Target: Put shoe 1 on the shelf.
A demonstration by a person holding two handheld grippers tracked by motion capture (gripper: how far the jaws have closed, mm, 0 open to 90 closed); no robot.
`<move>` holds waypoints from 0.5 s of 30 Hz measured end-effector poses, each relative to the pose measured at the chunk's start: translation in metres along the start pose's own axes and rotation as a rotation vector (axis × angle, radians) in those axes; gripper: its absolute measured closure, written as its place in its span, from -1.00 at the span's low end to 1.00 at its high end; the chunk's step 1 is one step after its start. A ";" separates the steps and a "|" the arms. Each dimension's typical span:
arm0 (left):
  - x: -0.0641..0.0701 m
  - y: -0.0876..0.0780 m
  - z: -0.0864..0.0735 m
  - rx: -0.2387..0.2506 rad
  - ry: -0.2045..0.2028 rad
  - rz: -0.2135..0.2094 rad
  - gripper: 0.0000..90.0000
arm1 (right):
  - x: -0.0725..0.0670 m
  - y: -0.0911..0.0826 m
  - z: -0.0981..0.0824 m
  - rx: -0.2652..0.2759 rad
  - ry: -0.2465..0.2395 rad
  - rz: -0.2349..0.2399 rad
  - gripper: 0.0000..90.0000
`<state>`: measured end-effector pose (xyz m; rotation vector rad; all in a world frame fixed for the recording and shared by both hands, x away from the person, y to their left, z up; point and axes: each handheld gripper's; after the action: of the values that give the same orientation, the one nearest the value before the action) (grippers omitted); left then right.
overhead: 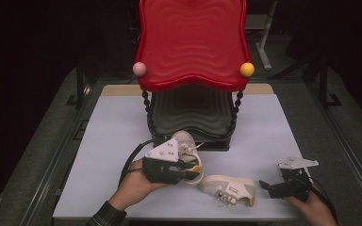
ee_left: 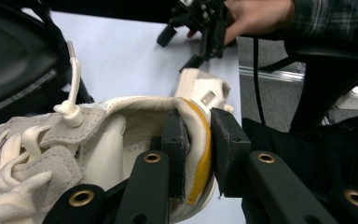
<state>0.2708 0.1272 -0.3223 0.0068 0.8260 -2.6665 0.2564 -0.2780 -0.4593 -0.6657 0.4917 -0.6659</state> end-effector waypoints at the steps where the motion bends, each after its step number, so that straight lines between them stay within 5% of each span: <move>1: -0.002 0.000 0.002 0.004 0.006 0.002 0.69 | 0.000 0.000 0.000 0.000 0.000 0.000 -1.00; 15: -0.046 0.007 0.024 0.026 0.071 0.067 0.70 | 0.000 0.000 0.000 0.001 -0.001 0.000 -1.00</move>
<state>0.3186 0.1235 -0.3010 0.1345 0.7980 -2.6277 0.2563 -0.2779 -0.4593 -0.6650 0.4909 -0.6659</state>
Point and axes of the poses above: each handheld gripper's, and its own axes: y roughly forward along the jaws, z roughly out of its top, x roughly to its right, and after that the axes turned 15 degrees about z, right-handed
